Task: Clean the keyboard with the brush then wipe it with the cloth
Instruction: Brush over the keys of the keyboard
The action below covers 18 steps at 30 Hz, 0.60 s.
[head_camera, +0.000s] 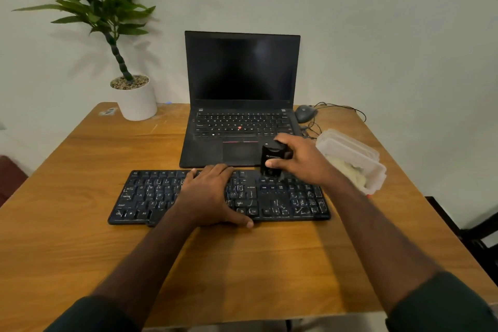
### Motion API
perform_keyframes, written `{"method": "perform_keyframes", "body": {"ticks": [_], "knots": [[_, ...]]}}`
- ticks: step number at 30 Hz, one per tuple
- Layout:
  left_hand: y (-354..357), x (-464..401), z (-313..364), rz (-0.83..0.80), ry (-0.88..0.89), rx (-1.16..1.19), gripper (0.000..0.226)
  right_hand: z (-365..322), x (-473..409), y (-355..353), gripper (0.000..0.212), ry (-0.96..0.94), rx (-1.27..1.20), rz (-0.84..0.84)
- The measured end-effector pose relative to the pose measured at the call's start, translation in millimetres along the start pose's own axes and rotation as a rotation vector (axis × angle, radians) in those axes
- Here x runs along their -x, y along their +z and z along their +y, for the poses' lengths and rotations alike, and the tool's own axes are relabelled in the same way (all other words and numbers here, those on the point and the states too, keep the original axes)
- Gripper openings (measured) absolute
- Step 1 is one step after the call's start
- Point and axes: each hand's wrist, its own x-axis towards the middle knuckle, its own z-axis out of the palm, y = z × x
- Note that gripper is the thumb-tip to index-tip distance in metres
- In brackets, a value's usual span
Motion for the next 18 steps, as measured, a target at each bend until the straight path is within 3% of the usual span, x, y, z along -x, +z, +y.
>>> {"method": "perform_keyframes", "body": {"ticks": [4,8,14,18], "knots": [[-2.2,2.2,0.9,0.017,0.013,0.008,0.139,-7.3,-5.3,28.2,0.029,-0.076,-0.024,0.071],[-2.5,7.0,-6.2,0.018,0.006,0.017,0.140,-10.4,-2.2,12.3,0.029,-0.088,-0.030,0.110],[-1.0,12.1,-11.2,-0.007,-0.018,0.007,0.141,-5.6,0.2,0.8,0.027,-0.008,0.014,-0.026],[-0.7,11.8,-10.1,0.009,-0.009,0.010,0.141,-14.6,-6.6,43.3,0.031,-0.072,0.001,0.053]]}}
